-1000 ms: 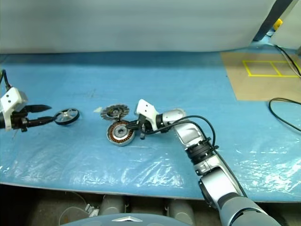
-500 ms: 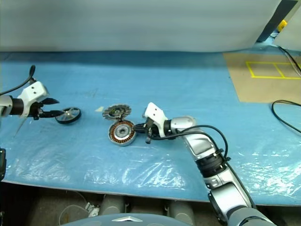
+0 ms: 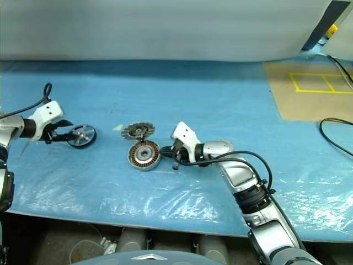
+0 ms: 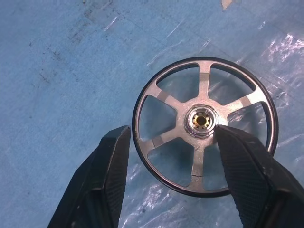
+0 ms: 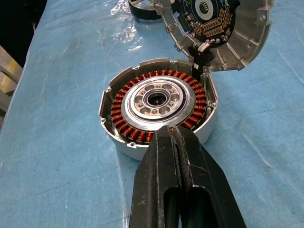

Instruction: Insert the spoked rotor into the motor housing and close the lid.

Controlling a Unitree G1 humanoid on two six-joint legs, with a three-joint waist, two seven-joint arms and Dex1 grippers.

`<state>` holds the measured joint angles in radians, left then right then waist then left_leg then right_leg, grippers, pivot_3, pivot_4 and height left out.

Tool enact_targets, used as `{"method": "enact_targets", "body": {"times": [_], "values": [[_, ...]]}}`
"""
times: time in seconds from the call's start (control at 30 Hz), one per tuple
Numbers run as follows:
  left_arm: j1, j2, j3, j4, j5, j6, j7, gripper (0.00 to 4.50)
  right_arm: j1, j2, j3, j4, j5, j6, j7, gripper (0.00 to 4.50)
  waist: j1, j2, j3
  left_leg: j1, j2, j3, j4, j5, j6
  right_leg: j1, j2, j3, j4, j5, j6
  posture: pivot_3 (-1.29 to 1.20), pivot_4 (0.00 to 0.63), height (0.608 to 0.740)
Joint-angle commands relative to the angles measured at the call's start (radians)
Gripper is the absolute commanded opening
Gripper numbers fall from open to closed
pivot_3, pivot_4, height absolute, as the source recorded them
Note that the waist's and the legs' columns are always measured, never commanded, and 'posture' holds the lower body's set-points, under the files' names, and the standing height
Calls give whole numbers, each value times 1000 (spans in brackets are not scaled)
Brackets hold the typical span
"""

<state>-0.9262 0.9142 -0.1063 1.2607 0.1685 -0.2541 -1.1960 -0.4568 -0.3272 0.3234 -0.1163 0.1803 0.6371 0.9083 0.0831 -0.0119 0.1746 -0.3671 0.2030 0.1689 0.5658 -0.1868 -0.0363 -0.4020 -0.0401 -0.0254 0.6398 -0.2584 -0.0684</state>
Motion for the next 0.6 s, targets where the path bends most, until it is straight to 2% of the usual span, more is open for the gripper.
{"method": "enact_targets", "body": {"times": [0.03, 0.2, 0.6], "values": [[-10, 6, 24, -5, -16, 1, -20, 2891, -15, -7, -14, -22, 19, -12, -6, 0, 2, 0, 0, 0, 0, 0, 0, 0, 0, 0, 0, 0, 0, 0, 0, 0, 150, 740], [-38, 5, 43, -11, -32, 39, -69, 2891, -16, -4, -6, -12, 17, -20, -10, 0, 7, 0, 0, 0, 0, 0, 0, 0, 0, 0, 0, 0, 0, 0, 0, 0, 150, 740], [17, -12, 35, -24, -23, 4, -71, 2891, -19, -6, -1, -2, 13, -28, -17, 0, 13, 0, 0, -1, 0, 0, 0, 0, 0, 0, 0, 0, 0, 0, 0, 0, 150, 740]]}}
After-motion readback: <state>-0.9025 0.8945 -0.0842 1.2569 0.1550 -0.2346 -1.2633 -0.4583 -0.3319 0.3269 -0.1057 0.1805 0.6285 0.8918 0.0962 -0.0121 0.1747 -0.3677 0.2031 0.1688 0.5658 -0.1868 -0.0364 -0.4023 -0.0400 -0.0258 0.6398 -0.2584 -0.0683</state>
